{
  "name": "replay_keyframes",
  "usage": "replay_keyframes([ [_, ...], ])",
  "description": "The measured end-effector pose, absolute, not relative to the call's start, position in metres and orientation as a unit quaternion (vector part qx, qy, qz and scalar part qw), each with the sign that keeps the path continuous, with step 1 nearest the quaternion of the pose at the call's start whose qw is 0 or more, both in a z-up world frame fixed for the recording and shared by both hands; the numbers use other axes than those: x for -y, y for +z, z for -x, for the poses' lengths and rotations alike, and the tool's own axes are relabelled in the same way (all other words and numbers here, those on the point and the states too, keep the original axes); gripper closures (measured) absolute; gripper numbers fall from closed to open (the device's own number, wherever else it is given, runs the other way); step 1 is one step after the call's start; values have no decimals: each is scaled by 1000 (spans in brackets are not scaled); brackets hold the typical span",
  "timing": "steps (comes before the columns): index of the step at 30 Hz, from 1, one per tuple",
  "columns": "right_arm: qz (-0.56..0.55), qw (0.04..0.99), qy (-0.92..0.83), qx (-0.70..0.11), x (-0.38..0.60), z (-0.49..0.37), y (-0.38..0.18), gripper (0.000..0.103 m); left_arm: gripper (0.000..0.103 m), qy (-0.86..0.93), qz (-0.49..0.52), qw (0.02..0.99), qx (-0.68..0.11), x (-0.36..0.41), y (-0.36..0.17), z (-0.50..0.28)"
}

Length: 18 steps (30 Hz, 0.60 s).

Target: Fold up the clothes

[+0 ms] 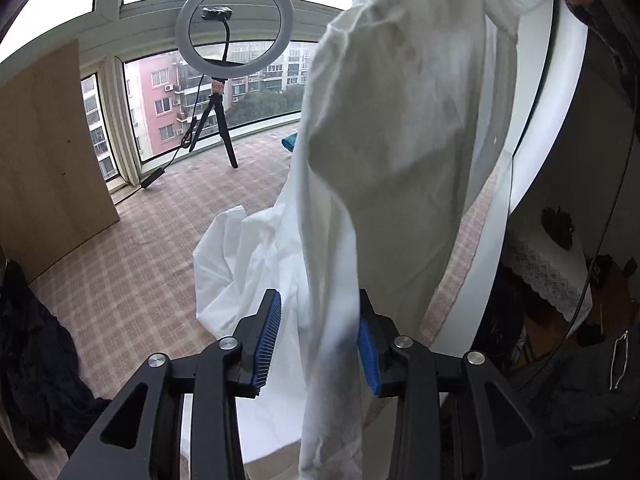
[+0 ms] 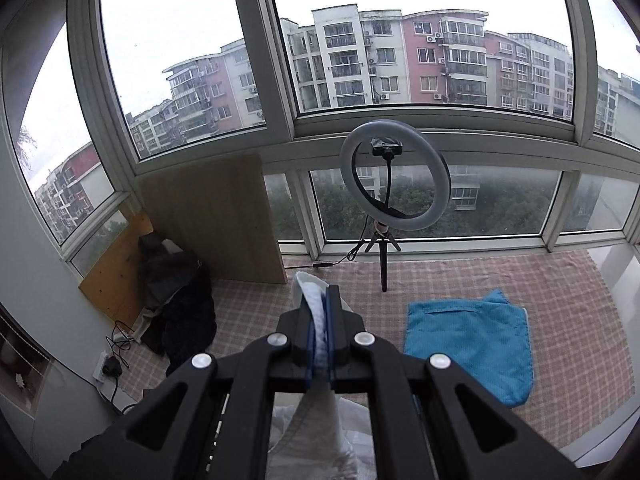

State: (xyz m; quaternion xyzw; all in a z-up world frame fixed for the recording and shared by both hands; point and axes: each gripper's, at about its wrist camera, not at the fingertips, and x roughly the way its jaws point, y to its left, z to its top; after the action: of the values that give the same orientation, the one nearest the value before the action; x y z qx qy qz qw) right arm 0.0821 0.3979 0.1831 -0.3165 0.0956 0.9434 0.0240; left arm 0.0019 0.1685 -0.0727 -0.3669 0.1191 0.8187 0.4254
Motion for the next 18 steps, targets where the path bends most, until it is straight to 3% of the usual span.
replay_keyframes([
  [1, 312, 26, 945, -96, -400, -84, 186, 98, 74, 817, 367, 428, -119, -171, -73, 1],
  [3, 304, 29, 948, -96, -405, -88, 192, 98, 102, 819, 368, 423, -124, -177, -76, 4],
  [7, 286, 35, 953, -96, -413, -95, 205, 98, 102, 840, 352, 374, -174, -174, -34, 10],
  [9, 273, 38, 956, -98, -419, -101, 216, 99, 102, 862, 324, 349, -177, -157, 19, 15],
  [14, 186, -1, 974, -132, -431, -136, 306, 99, 102, 910, 246, 280, -183, -116, 144, 16],
  [18, 237, -40, 961, -135, -418, -124, 283, 98, 102, 907, 263, 250, -212, -107, 138, 15],
])
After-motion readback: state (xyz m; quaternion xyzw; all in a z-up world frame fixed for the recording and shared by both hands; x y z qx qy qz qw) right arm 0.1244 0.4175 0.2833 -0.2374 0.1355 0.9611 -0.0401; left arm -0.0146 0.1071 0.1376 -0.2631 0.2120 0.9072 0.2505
